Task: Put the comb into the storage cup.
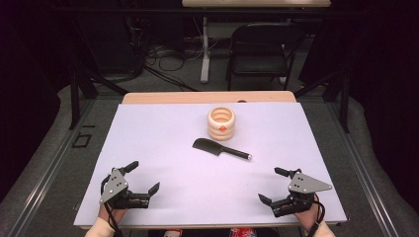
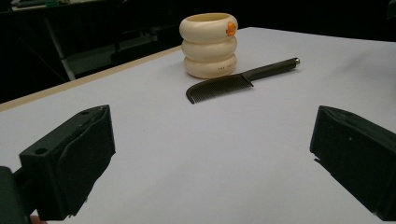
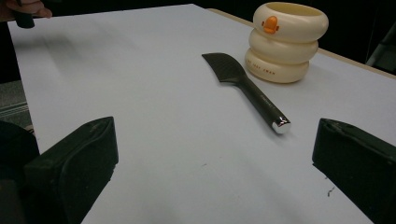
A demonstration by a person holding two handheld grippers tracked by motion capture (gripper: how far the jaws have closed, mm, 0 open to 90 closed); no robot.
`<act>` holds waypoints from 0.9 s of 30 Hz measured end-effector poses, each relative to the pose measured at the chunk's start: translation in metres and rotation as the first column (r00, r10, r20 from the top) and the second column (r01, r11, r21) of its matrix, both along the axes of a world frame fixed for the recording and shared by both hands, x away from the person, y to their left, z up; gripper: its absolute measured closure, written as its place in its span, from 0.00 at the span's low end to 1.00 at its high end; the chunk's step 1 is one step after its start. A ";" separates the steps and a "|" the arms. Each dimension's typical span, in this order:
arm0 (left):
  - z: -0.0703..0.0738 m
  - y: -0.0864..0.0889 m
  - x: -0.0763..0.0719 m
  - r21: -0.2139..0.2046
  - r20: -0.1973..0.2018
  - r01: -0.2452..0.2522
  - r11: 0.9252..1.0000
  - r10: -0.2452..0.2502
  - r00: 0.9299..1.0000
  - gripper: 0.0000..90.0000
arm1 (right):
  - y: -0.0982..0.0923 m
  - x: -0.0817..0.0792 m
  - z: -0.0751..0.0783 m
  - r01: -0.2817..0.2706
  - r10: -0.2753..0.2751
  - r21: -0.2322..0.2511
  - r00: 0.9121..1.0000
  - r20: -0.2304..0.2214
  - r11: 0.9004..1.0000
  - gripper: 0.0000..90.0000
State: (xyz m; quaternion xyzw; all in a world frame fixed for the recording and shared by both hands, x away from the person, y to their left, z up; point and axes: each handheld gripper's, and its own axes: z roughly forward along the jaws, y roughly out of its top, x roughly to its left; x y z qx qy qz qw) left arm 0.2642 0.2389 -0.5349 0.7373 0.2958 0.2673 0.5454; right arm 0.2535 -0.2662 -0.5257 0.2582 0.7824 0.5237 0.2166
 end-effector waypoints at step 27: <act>0.001 0.000 0.002 0.013 -0.005 -0.015 1.000 0.015 1.000 0.00 | 0.014 0.011 0.002 0.016 -0.016 -0.048 1.000 -0.011 0.999 0.00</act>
